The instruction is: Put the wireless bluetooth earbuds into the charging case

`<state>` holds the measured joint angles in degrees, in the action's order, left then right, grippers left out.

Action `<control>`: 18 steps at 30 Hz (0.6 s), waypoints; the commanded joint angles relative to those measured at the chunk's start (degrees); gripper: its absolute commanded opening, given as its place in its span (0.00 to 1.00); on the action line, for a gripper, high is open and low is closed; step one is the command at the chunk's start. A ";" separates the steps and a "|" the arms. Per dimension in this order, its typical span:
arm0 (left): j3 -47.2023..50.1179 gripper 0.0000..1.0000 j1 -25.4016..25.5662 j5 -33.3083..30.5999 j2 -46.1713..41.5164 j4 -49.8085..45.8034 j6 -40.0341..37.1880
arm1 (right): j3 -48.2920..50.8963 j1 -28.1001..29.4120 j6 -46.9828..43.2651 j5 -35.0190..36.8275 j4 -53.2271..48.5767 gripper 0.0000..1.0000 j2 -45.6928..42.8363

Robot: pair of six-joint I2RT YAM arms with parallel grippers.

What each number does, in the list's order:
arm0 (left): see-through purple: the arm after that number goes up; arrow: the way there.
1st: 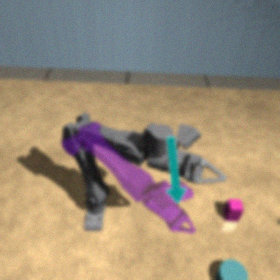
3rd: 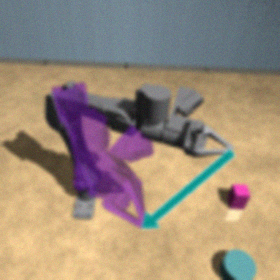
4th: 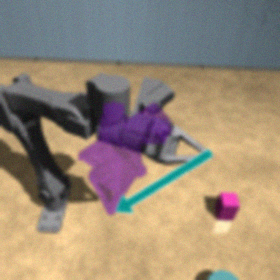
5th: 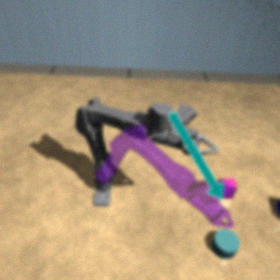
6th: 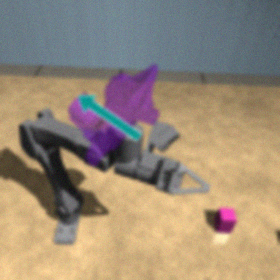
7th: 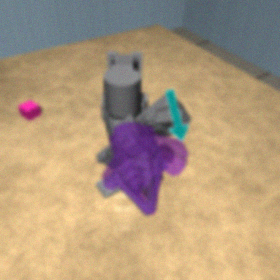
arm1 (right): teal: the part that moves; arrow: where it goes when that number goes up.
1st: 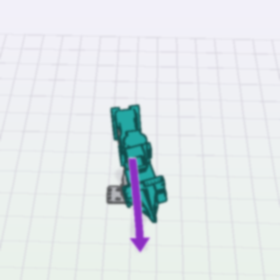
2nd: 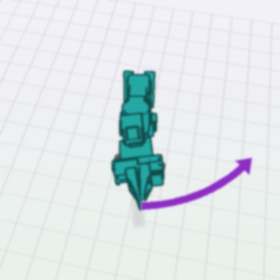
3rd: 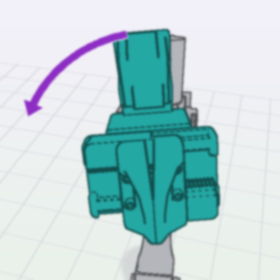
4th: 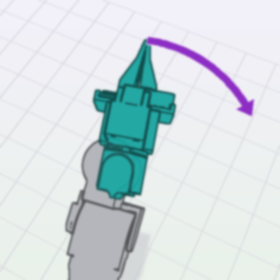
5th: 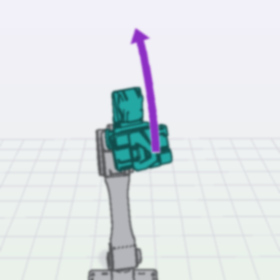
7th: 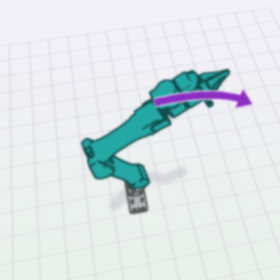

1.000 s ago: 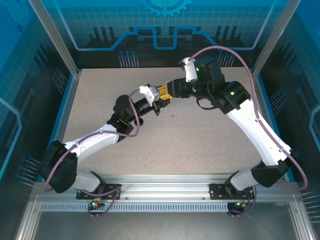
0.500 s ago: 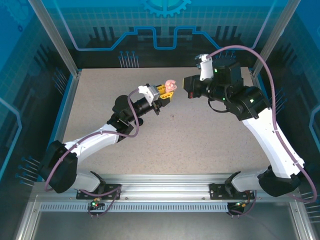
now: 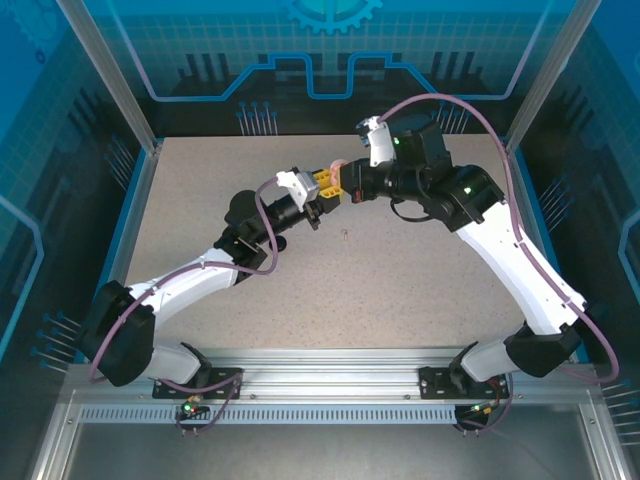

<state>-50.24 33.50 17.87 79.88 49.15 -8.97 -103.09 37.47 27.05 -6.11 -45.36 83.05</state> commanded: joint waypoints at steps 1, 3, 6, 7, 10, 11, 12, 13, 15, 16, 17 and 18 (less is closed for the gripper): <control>-1.62 0.00 0.31 0.02 -1.13 1.64 0.48 | -1.08 0.80 0.55 -0.72 0.98 0.00 1.10; -1.62 0.00 0.28 0.06 -1.13 1.81 0.45 | -0.81 0.76 0.43 0.85 0.97 0.00 1.21; -1.57 0.00 0.27 0.15 -1.12 1.81 0.45 | 0.08 -0.07 1.10 3.06 1.18 0.00 0.87; -1.54 0.00 0.26 0.07 -1.12 1.84 0.54 | 0.69 -0.43 1.57 3.66 1.65 0.00 0.44; -1.40 0.00 0.30 0.06 -1.16 2.08 0.58 | 2.16 -1.49 2.93 4.73 2.52 0.00 -0.65; -1.39 0.00 0.32 0.06 -1.13 2.02 0.54 | 2.64 -1.76 3.18 4.79 2.81 0.00 -1.05; -1.41 0.00 0.30 -0.02 -1.13 2.09 0.60 | 2.84 -1.92 3.58 4.96 2.71 0.00 -1.33; -1.37 0.00 0.30 0.11 -1.17 2.06 0.54 | 3.05 -1.97 3.53 5.01 2.87 0.00 -1.69; -1.41 0.00 0.25 0.06 -1.04 2.10 0.54 | 3.46 -2.05 3.32 3.89 3.55 0.00 -2.30; -1.35 0.00 0.33 -0.02 -1.01 2.15 0.57 | 3.85 -2.06 3.20 2.30 4.57 0.00 -2.87; -1.37 0.00 0.26 -0.03 -1.06 2.17 0.49 | 4.74 -2.13 2.95 0.38 6.37 0.00 -3.59; -1.29 0.00 0.31 -0.03 -1.04 2.18 0.52 | 5.48 -2.19 2.94 -1.32 7.99 0.00 -4.47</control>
<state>-50.24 33.50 17.65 79.88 48.49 -8.97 -98.85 36.01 29.63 -4.16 -41.36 81.28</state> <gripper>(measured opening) 0.217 0.056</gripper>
